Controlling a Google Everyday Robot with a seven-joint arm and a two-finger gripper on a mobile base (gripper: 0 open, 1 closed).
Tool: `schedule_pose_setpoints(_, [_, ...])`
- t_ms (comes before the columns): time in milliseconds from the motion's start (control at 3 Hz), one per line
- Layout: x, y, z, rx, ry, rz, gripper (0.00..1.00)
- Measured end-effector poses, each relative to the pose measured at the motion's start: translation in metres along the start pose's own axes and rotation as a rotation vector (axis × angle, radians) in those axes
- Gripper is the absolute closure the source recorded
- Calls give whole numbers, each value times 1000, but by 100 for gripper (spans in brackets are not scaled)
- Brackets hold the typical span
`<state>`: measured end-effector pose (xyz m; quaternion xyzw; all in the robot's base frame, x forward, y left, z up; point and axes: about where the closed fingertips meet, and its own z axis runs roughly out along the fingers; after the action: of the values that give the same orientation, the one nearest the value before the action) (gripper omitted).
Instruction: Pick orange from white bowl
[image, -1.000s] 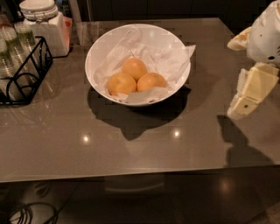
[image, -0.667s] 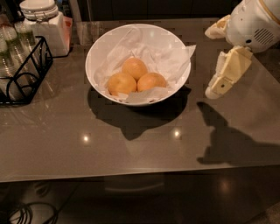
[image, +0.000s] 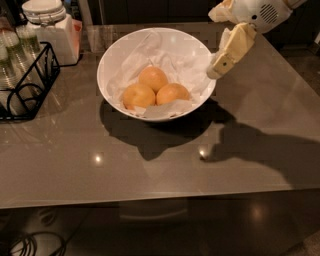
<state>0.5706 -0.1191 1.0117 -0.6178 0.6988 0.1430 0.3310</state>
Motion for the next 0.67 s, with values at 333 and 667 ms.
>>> schedule_pose_setpoints(333, [2, 10, 12, 26, -23, 60, 0])
schedule_pose_setpoints(667, [6, 16, 52, 68, -21, 141, 0])
